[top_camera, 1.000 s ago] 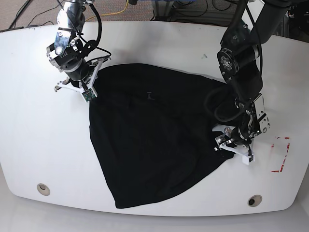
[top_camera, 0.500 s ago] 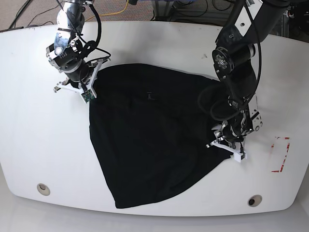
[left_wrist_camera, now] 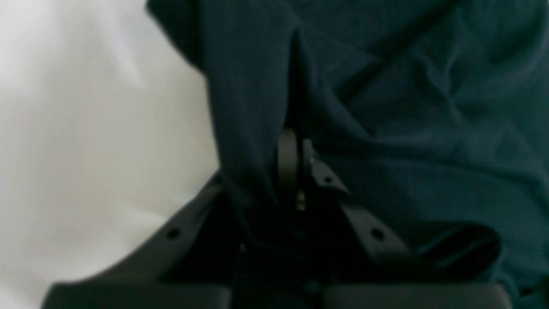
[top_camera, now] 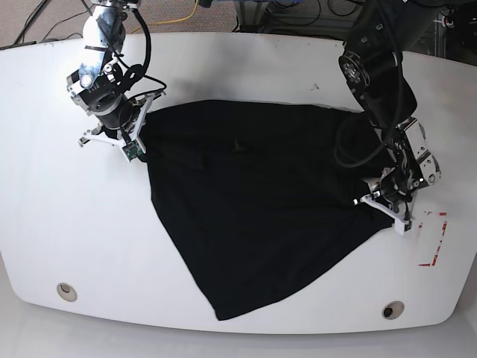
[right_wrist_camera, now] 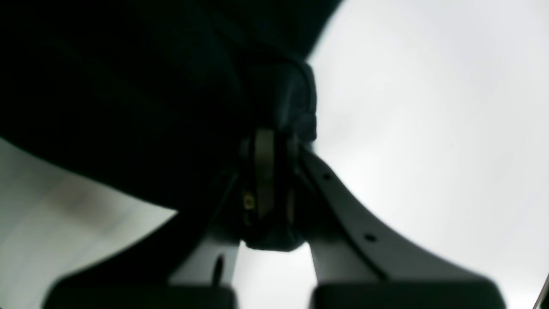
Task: Layout the t-shirt on the table in an organized manner, then fold the t-shirt properly
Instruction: 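Pull the grippers apart to stretch the t-shirt across the table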
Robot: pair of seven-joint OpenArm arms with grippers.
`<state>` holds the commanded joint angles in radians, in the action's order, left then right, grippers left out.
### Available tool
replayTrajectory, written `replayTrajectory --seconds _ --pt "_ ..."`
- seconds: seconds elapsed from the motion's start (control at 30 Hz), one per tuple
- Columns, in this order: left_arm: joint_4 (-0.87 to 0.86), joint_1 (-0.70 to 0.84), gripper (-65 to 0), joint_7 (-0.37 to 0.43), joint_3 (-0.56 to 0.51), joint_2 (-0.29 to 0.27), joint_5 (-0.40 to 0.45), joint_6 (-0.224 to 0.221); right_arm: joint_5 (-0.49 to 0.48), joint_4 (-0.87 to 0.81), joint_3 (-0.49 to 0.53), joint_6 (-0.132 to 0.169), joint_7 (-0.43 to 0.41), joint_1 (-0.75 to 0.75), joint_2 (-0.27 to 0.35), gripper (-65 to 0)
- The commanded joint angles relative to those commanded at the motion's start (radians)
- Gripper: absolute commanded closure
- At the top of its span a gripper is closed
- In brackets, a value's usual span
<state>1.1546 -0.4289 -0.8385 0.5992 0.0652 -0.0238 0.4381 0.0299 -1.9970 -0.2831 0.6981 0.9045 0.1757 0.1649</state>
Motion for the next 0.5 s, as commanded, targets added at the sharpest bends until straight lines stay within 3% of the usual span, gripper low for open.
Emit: replayTrajectory --seconds 0.37,0.5 --pt "0.399 0.195 0.0 -0.209 0.035 0.037 0.000 0.084 0.006 0.135 0.144 0.000 0.000 -0.146 0.173 0.0" --pt "0.563 0.287 0.0 -0.305 0.071 0.037 0.000 0.137 0.008 0.256 0.230 0.000 0.000 -0.253 0.241 0.0"
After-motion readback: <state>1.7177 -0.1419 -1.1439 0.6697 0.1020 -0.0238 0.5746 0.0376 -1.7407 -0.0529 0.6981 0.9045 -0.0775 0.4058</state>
